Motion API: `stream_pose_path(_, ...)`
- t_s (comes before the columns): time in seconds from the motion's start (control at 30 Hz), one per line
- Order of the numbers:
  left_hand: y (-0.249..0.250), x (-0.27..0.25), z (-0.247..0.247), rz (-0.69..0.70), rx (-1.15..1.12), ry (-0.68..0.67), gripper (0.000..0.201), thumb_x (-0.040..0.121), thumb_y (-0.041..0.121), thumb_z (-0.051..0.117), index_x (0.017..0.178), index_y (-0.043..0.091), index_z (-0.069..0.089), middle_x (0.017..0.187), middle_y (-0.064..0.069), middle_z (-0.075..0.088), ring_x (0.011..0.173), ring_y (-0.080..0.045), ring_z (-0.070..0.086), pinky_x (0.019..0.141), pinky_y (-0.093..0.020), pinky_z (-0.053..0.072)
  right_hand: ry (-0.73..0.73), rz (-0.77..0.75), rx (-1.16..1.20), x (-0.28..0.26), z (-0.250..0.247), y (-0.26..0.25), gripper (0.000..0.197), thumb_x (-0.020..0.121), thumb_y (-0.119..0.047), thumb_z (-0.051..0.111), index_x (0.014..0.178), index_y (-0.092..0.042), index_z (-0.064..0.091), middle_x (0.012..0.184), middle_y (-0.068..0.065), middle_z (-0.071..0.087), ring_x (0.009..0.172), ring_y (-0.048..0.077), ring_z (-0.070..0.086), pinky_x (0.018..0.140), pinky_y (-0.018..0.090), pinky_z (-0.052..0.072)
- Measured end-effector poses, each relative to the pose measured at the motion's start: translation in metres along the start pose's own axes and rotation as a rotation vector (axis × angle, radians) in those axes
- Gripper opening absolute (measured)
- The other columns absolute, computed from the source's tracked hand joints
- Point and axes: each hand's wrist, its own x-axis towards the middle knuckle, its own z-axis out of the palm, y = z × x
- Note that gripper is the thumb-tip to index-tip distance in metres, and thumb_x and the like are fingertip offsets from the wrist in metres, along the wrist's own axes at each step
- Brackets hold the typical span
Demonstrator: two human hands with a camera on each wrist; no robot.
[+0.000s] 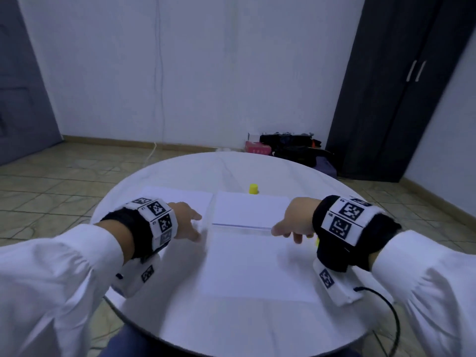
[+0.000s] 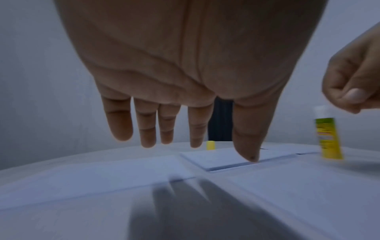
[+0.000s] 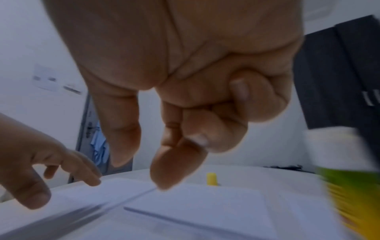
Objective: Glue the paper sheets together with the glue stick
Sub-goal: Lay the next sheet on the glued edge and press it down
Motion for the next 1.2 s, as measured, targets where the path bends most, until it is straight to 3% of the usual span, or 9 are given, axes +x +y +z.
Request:
stream_pose_path(0.2, -0.080, 0.036, 0.000, -0.165, -0.048, -0.036, 0.070, 0.093, 0.048, 0.054, 0.151, 0.022, 0.025, 0.158, -0.004, 0.021, 0.145, -0.023, 0.022, 0.115, -0.035, 0.024, 0.110, -0.071, -0.116, 0.060, -0.025, -0.093, 0.043, 0.088, -0.043, 0.061, 0.063, -0.012, 0.044, 0.065, 0.001, 0.047, 0.056, 0.015, 0.044, 0.061, 0.027, 0.039)
stream_pose_path(0.33, -0.111, 0.057, 0.011, -0.197, -0.004, -0.087, 0.067, 0.098, 0.046, 0.045, 0.153, 0.018, 0.018, 0.161, -0.010, 0.002, 0.147, -0.026, 0.010, 0.114, -0.034, 0.020, 0.070, -0.128, -0.165, 0.114, -0.012, -0.136, 0.045, 0.081, -0.052, 0.065, 0.066, -0.014, 0.046, 0.080, 0.001, 0.054, 0.075, 0.020, 0.052, 0.076, 0.031, 0.040)
stream_pose_path(0.4, -0.115, 0.061, 0.015, -0.174, 0.009, -0.124, 0.066, 0.098, 0.045, 0.045, 0.152, 0.015, 0.020, 0.158, -0.013, 0.012, 0.145, -0.028, 0.018, 0.111, -0.032, 0.024, 0.041, -0.146, -0.181, 0.137, -0.005, -0.151, 0.050, 0.073, -0.062, 0.067, 0.060, -0.018, 0.046, 0.071, -0.002, 0.055, 0.070, 0.019, 0.052, 0.074, 0.030, 0.039)
stream_pose_path(0.5, -0.122, 0.067, 0.018, -0.146, 0.018, -0.131, 0.066, 0.098, 0.041, 0.048, 0.153, 0.017, 0.020, 0.157, -0.010, 0.022, 0.143, -0.026, 0.024, 0.112, -0.033, 0.023, 0.020, -0.107, -0.221, 0.152, -0.002, -0.163, 0.057, 0.058, -0.074, 0.069, 0.060, -0.019, 0.051, 0.060, -0.003, 0.055, 0.065, 0.019, 0.056, 0.071, 0.028, 0.043)
stream_pose_path(0.67, -0.121, 0.071, 0.018, -0.131, 0.037, -0.144, 0.065, 0.099, 0.040, 0.045, 0.153, 0.016, 0.017, 0.157, -0.013, 0.020, 0.142, -0.029, 0.025, 0.109, -0.038, 0.026, 0.014, -0.173, -0.271, 0.165, 0.003, -0.165, 0.065, 0.056, -0.072, 0.071, 0.094, -0.020, 0.063, 0.086, -0.003, 0.063, 0.078, 0.019, 0.058, 0.079, 0.028, 0.048)
stream_pose_path(0.77, -0.119, 0.068, 0.012, -0.154, 0.049, -0.211, 0.066, 0.100, 0.047, 0.037, 0.152, 0.015, 0.013, 0.158, -0.013, 0.016, 0.140, -0.028, 0.028, 0.103, -0.036, 0.030, -0.035, -0.168, -0.314, 0.170, 0.002, -0.168, 0.058, 0.057, -0.076, 0.067, 0.070, -0.020, 0.059, 0.064, -0.006, 0.057, 0.071, 0.019, 0.059, 0.075, 0.026, 0.047)
stream_pose_path(0.97, -0.122, 0.071, 0.013, -0.139, 0.047, -0.234, 0.068, 0.100, 0.050, 0.034, 0.152, 0.015, 0.010, 0.158, -0.013, 0.014, 0.139, -0.029, 0.030, 0.109, -0.037, 0.028, -0.064, -0.209, -0.288, 0.165, 0.001, -0.168, 0.054, 0.064, -0.073, 0.066, 0.078, -0.021, 0.055, 0.073, -0.004, 0.058, 0.074, 0.020, 0.057, 0.068, 0.025, 0.041)
stream_pose_path(1.07, -0.121, 0.070, 0.018, -0.130, 0.021, -0.197, 0.065, 0.100, 0.048, 0.037, 0.151, 0.015, 0.015, 0.156, -0.012, 0.018, 0.138, -0.029, 0.031, 0.101, -0.036, 0.031, 0.002, -0.223, -0.248, 0.159, 0.002, -0.172, 0.049, 0.063, -0.062, 0.073, 0.070, -0.018, 0.053, 0.073, -0.005, 0.061, 0.066, 0.019, 0.056, 0.057, 0.024, 0.037)
stream_pose_path(1.2, -0.136, 0.065, 0.025, -0.124, -0.134, -0.088, 0.049, 0.088, 0.058, 0.049, 0.124, 0.025, 0.049, 0.134, -0.005, 0.039, 0.116, -0.023, 0.047, 0.094, -0.033, 0.036, 0.075, -0.175, 0.027, 0.154, 0.003, -0.185, 0.039, 0.064, -0.045, 0.078, 0.070, -0.019, 0.049, 0.086, 0.002, 0.065, 0.073, 0.023, 0.061, 0.069, 0.029, 0.050)
